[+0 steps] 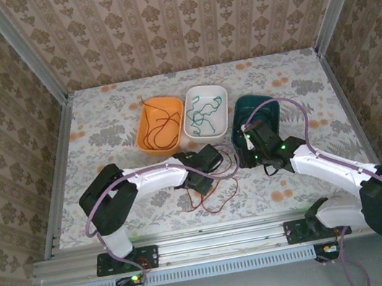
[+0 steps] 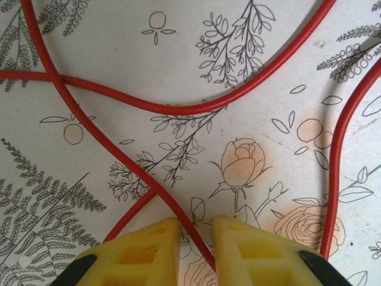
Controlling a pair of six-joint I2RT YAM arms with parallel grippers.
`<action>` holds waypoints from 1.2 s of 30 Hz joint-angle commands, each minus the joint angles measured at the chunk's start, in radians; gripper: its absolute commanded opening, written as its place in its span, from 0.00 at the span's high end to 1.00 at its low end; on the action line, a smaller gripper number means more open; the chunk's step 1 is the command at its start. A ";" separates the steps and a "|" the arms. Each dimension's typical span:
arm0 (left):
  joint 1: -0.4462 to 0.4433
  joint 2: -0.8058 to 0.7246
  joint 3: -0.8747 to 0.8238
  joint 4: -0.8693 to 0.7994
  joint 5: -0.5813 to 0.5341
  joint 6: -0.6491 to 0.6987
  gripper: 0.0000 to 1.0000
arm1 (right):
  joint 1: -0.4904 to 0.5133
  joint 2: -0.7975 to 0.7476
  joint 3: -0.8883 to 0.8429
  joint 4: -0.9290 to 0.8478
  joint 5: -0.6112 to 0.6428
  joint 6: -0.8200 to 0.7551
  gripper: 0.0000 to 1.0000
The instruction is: Untangle the cables
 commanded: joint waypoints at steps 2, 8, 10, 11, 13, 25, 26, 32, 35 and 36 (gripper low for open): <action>0.013 0.036 0.024 -0.023 0.009 0.013 0.80 | -0.006 -0.009 0.000 0.011 -0.004 0.012 0.57; 0.015 -0.086 0.030 0.029 -0.109 0.030 1.00 | -0.022 -0.039 0.000 0.007 0.015 0.016 0.57; 0.021 -0.185 0.021 0.079 -0.126 0.058 1.00 | -0.029 -0.049 0.000 0.006 0.024 0.016 0.57; 0.025 -0.232 0.017 0.104 -0.117 0.073 1.00 | -0.032 -0.051 0.000 0.005 0.026 0.016 0.57; 0.042 -0.333 0.010 0.159 -0.086 0.100 1.00 | -0.039 -0.056 0.000 0.005 0.027 0.017 0.57; 0.224 -0.677 0.017 0.326 0.097 0.117 1.00 | -0.047 -0.066 -0.008 0.021 0.032 0.023 0.57; 0.229 -0.698 0.009 0.351 0.109 0.124 1.00 | -0.047 -0.066 -0.006 0.022 0.032 0.024 0.57; 0.293 -0.825 -0.084 0.571 0.309 0.085 1.00 | -0.046 -0.064 -0.008 0.029 0.024 0.026 0.57; 0.352 -0.838 -0.147 0.673 0.406 -0.015 1.00 | -0.047 -0.064 -0.009 0.033 0.021 0.027 0.57; 0.375 -0.823 -0.168 0.686 0.435 -0.054 1.00 | -0.047 -0.064 -0.009 0.033 0.019 0.027 0.57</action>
